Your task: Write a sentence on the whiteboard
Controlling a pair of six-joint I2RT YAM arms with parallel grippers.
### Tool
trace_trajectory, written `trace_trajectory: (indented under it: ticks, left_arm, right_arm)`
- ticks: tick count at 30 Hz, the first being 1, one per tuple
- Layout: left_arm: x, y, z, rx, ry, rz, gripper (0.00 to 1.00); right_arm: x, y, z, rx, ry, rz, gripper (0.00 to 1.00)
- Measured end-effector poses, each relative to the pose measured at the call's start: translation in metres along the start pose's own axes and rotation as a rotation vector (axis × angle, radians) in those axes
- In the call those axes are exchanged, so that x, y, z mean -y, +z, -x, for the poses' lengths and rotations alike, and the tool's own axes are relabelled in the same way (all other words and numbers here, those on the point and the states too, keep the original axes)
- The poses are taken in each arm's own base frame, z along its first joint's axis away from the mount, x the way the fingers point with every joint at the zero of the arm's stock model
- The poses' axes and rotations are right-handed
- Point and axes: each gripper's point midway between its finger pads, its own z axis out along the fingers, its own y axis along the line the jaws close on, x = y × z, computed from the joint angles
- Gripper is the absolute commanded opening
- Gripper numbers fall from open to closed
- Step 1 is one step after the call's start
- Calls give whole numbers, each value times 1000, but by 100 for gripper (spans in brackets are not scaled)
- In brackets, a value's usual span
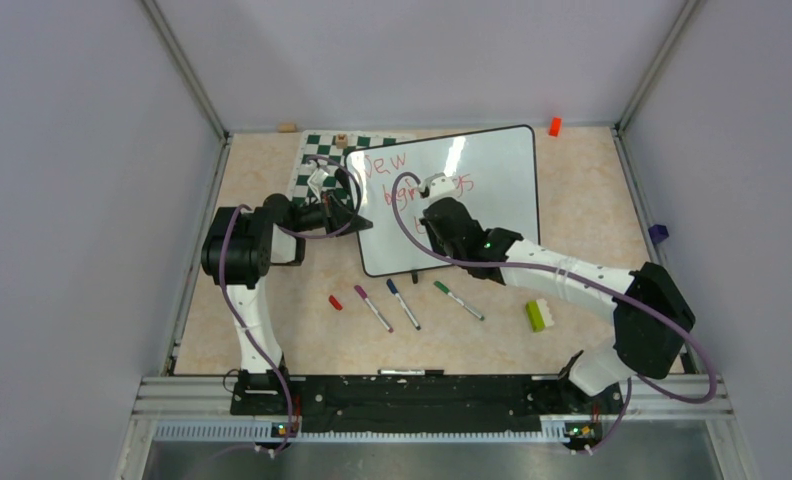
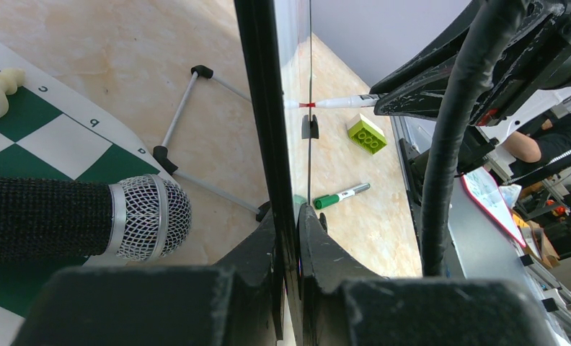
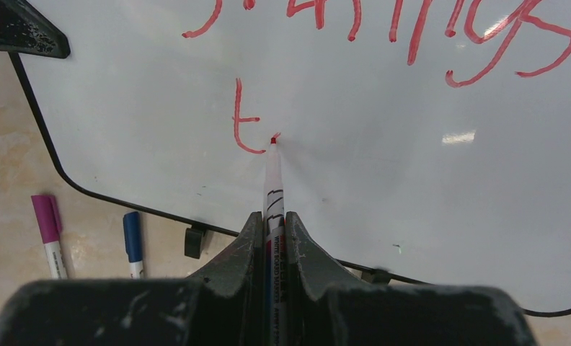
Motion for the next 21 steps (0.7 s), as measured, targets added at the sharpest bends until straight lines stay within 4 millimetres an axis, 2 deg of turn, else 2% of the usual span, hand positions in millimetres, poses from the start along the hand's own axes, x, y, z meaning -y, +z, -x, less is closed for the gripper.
trace_trajectory:
  ticks: [13,21]
  left_arm:
    - [0,0,0,1,0,1,0]
    - [0,0,0,0,0,0,0]
  right_arm:
    - [8,-1,-5,-22,-14,-35,0]
    - [15,-2,14,12,-10,-70,0]
